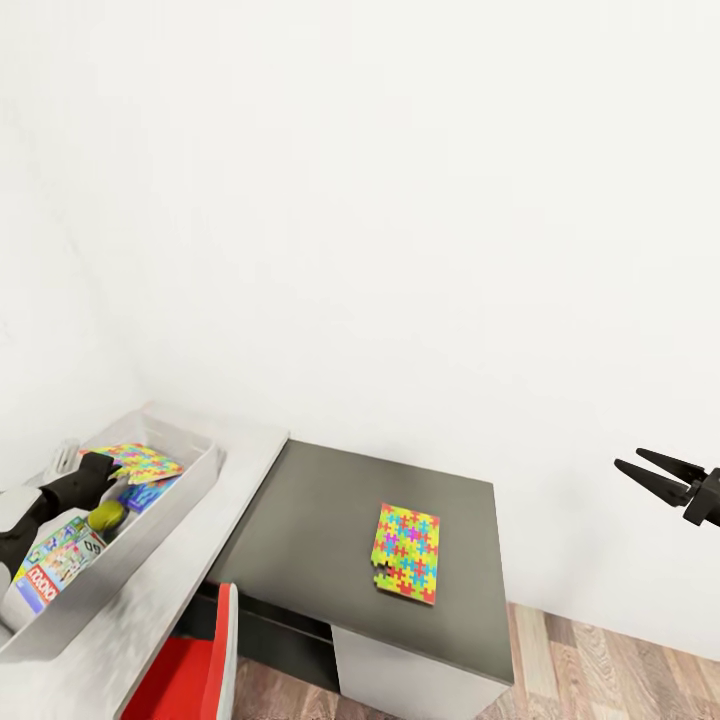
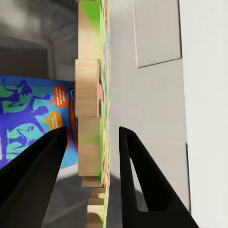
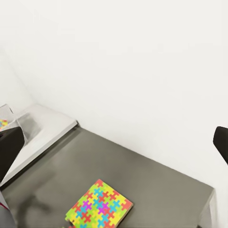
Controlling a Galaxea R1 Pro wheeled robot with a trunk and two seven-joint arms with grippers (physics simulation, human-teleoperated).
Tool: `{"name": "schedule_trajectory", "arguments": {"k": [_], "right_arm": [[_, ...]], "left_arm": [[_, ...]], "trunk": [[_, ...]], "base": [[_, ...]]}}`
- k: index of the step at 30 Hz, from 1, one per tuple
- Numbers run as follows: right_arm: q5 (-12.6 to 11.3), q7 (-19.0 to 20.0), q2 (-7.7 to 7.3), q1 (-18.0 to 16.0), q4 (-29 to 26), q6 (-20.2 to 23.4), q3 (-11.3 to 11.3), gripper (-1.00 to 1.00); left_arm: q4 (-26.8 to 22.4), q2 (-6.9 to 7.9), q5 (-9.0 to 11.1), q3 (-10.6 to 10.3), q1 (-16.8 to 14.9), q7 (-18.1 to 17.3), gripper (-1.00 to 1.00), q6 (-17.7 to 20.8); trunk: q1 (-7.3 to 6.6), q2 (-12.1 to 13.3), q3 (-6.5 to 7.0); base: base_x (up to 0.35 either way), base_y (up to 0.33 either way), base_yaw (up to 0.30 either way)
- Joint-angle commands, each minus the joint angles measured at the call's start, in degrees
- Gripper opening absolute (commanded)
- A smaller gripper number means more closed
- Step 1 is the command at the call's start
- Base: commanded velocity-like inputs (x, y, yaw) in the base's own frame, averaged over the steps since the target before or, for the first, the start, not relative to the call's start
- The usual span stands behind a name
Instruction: Put all the toys in the child's room - the three board games (two on the bed and one on the table), the two jigsaw puzzles on the table, and the tennis ball on the table - inside the toy box on the table in the child's room.
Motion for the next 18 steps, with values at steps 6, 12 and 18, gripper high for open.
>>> {"name": "schedule_trajectory", "arguments": {"k": [6, 12, 18], "right_arm": [[-0.24, 0.03, -0.01, -0.03, 0.01, 0.32, -0.05, 1.0], [-0.24, 0.01, -0.01, -0.01, 0.01, 0.29, 0.01, 1.0], [-0.24, 0.05, -0.01, -0.02, 0.01, 0.31, -0.09, 1.0]], "left_arm": [[0.53, -0.04, 0.02, 0.34, -1.74, -0.03, -1.0, 0.21], [1.71, -0.03, 0.01, 0.3, -3.17, -0.1, -1.0, 0.19], [2.4, -0.07, -0.06, 0.24, -3.72, -0.11, -1.0, 0.04]], "trunk": [[0.02, -0.1, -0.66], [0.02, -0.1, -1.21], [0.02, -0.1, -1.76]], "base": [[0.0, 0.0, 0.0], [0.0, 0.0, 0.0], [0.0, 0.0, 0.0]]}}
